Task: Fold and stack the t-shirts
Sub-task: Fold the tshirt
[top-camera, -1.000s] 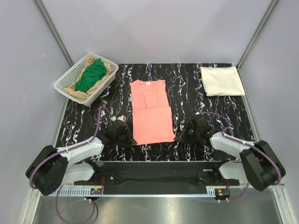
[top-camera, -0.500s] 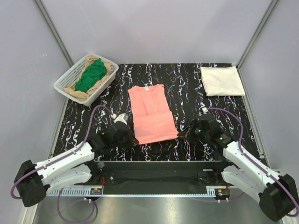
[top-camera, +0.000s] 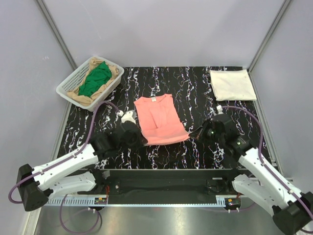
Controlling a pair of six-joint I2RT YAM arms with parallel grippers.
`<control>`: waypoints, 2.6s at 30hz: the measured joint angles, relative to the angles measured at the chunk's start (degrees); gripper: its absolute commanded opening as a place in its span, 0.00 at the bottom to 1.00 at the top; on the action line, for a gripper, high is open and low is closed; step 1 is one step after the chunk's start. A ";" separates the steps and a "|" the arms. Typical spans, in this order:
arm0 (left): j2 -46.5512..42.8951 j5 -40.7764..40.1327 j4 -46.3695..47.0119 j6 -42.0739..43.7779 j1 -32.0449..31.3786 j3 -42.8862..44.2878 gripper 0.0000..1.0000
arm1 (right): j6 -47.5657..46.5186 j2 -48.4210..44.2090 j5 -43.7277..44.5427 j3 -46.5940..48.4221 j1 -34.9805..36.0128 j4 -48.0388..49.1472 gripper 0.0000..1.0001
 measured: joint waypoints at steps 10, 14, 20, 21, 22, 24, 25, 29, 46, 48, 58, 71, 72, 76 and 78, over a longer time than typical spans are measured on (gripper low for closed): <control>8.90 -0.24 -1.29 10.40 14.25 12.17 0.00 | -11.10 24.48 2.78 21.75 -0.44 2.71 0.00; 14.91 0.28 -1.44 14.60 19.98 17.25 0.00 | -14.21 33.29 2.40 29.11 -1.46 4.57 0.00; 25.51 3.08 -0.20 19.74 26.60 25.90 0.00 | -18.23 45.03 2.67 38.07 -3.52 5.90 0.00; 27.36 3.85 0.37 20.37 27.47 27.12 0.00 | -18.75 46.47 2.51 39.26 -3.96 5.99 0.00; 28.76 4.57 0.90 20.83 28.15 27.96 0.00 | -19.19 47.91 2.40 40.39 -4.46 6.08 0.00; 32.39 6.45 1.46 21.88 29.81 30.32 0.00 | -19.91 50.53 2.25 42.80 -5.49 6.21 0.00; 34.01 7.23 2.05 22.38 30.51 31.30 0.00 | -20.24 51.74 2.23 43.89 -5.99 6.40 0.00; 40.09 10.36 3.89 23.45 32.76 35.36 0.00 | -21.59 56.39 0.92 48.00 -7.93 7.08 0.00; 59.89 14.62 6.80 26.01 38.91 48.61 0.00 | -24.04 77.02 -6.82 63.71 -11.06 11.30 0.00; 61.16 14.53 7.13 26.18 39.45 49.75 0.00 | -24.33 78.55 -7.39 64.50 -11.15 12.44 0.00; 69.46 15.28 11.72 28.04 41.55 57.05 0.27 | -24.63 88.28 -9.84 73.02 -12.52 15.04 0.14; 63.76 11.41 14.60 31.93 41.57 52.61 0.46 | -29.66 92.00 -14.84 80.08 -15.43 9.09 0.60; 61.13 11.06 14.73 31.95 41.00 50.05 0.46 | -29.86 90.31 -15.43 77.05 -15.43 8.83 0.60; 51.21 10.78 16.61 31.93 37.94 40.30 0.46 | -31.50 81.61 -19.12 61.64 -15.30 9.44 0.60; 48.24 11.52 18.43 31.93 36.24 36.98 0.46 | -32.04 78.66 -21.62 57.53 -15.26 9.68 0.61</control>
